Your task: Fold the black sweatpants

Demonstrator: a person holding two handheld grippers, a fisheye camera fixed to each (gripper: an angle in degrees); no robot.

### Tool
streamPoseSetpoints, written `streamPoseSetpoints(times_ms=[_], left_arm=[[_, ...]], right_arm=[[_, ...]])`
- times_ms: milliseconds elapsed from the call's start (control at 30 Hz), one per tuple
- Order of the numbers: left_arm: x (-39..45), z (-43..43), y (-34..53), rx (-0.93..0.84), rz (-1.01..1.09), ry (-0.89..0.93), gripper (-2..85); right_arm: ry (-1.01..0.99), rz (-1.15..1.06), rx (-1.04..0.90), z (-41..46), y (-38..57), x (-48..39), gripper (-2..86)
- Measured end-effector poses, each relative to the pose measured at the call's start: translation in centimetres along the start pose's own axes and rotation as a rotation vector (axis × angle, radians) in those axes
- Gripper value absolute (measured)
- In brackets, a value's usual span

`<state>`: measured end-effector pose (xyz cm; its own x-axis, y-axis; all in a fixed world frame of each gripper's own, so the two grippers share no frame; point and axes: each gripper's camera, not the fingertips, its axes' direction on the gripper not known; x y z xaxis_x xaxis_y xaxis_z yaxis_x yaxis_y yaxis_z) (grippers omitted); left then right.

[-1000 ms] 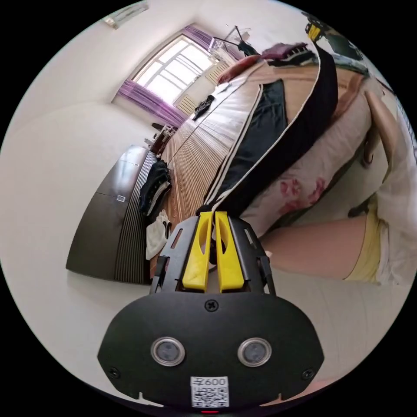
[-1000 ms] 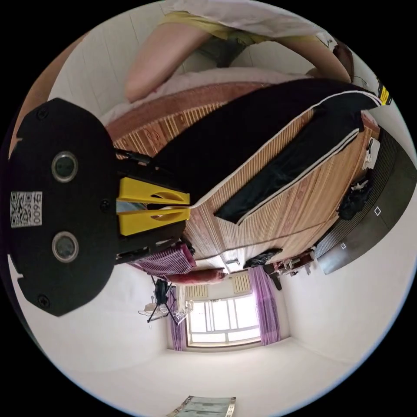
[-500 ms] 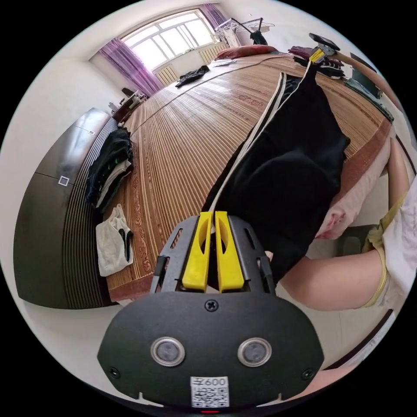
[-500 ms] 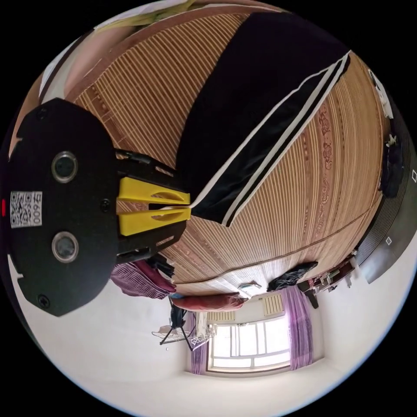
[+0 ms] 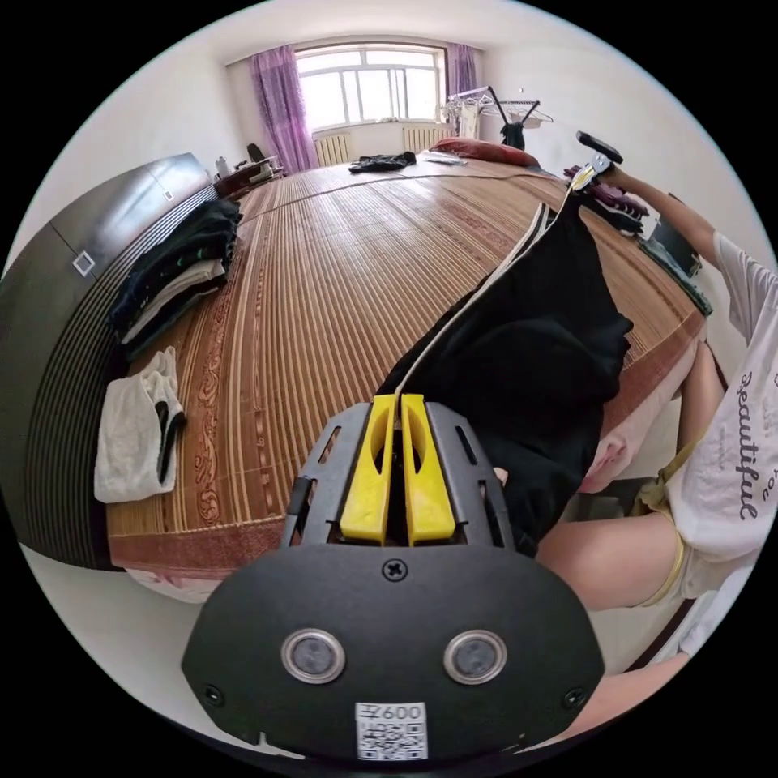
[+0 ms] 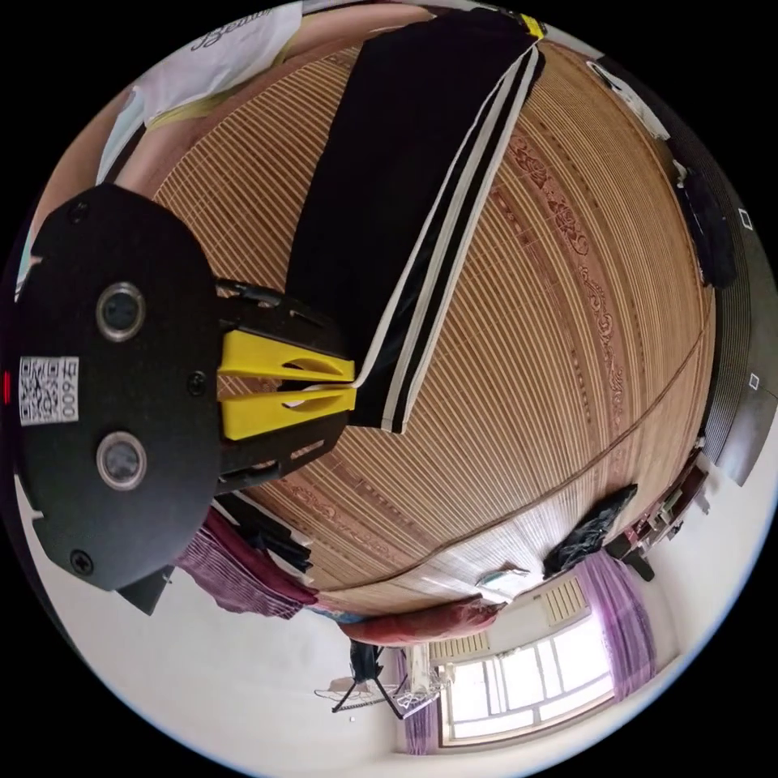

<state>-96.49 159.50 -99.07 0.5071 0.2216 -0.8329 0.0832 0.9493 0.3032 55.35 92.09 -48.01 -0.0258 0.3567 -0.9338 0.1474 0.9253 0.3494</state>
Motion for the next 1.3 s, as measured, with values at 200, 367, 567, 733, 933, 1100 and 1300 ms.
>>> streamPoseSetpoints(times_ms=[200,367,567,733,933,1100,1300], left_arm=[[0.6,0.2,-2.2,0.036,-0.034,0.039,2.3],[1.4,-0.7,-4.4,0.035,-0.026,0.069,2.3],[0.1,-4.8,-6.3,0.078,-0.18,-0.042,1.6],[3.1,-12.8,-5.0,0.224,-0.279,-0.05,0.7],[15.1,-7.7,-8.9,-0.101,-0.04,0.015,0.3],[17.6,-4.3,-8.4,-0.155,0.012,-0.023,0.3],[17.8,-5.6,-9.2,-0.013,0.132,0.098,0.4]], right_arm=[[-0.133,0.117,0.014,2.8,-3.7,3.6,-0.8],[-0.199,0.168,-0.04,3.3,-6.8,6.2,0.5],[0.258,0.523,0.046,-0.1,-6.4,7.5,2.4],[-0.039,0.242,0.124,1.2,-7.3,-0.6,-0.6],[0.263,-0.058,-0.006,8.4,-7.4,-11.6,-0.8],[0.228,-0.018,-0.182,8.5,-3.3,-11.3,-0.8],[0.321,-0.044,-0.318,5.6,14.6,-16.7,-0.8]])
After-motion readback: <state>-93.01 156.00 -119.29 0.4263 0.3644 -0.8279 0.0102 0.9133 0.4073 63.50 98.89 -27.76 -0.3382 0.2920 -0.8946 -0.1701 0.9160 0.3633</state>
